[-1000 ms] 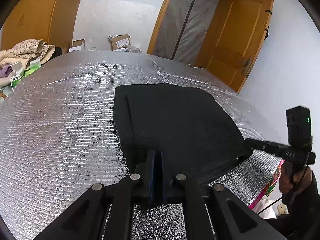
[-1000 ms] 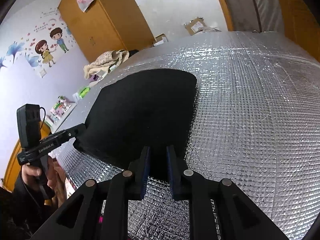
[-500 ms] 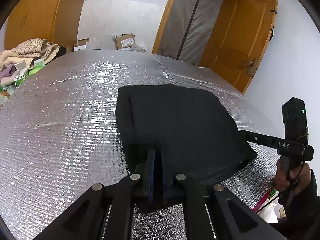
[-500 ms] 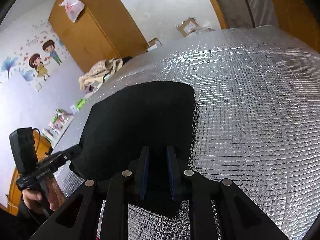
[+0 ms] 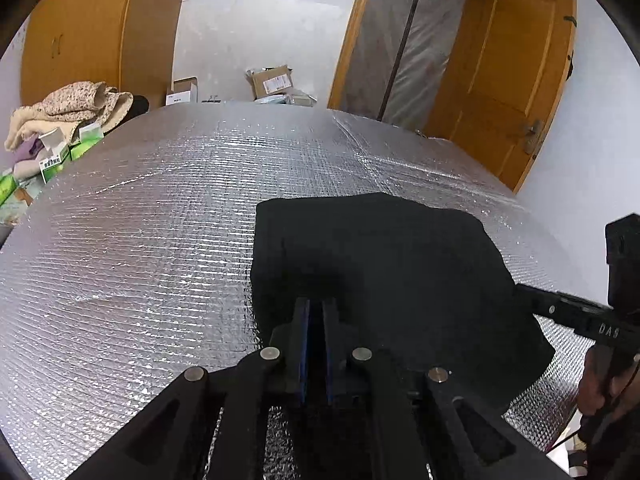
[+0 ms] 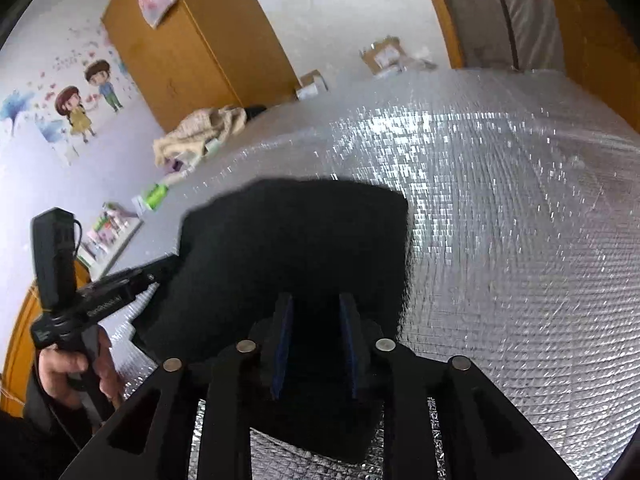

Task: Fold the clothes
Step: 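Press both open tools down on the folded black sweatshirt to flatten it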

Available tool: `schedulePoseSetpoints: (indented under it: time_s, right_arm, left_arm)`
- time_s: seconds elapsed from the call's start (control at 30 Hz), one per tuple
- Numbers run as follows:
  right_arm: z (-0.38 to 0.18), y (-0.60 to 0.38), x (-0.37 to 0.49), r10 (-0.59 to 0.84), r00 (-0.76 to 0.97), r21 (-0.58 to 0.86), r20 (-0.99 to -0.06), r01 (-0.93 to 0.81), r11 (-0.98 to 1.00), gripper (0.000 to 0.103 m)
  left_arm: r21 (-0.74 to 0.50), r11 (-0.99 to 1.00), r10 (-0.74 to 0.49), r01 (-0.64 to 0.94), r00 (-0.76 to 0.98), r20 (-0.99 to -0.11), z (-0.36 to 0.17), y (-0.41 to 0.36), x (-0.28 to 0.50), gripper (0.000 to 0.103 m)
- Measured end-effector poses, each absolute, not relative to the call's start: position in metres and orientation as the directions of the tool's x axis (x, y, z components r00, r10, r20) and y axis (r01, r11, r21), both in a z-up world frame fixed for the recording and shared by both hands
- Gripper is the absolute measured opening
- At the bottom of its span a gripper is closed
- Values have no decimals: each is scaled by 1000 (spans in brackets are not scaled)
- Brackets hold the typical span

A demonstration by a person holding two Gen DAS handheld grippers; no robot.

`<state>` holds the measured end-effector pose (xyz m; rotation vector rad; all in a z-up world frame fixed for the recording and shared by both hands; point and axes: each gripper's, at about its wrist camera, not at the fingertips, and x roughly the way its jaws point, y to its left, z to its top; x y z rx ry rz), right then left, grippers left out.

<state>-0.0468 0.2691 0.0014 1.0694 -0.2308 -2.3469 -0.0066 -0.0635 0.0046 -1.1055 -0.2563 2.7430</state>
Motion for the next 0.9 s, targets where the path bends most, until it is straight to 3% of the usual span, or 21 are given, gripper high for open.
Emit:
schedulePoseSetpoints:
  time_s: [0.53,0.9]
  right_arm:
    - [6,250,-75,-532,-541,345,-652,413,-843,27]
    - [27,216,-87,-508,-569,270,-647,452,-850,30]
  left_arm:
    - [-256,-959,267,-125,-707,-655,-2,-69,-29,6]
    - [-215,-968,240,-126,-706,-667,8,-62,-51,6]
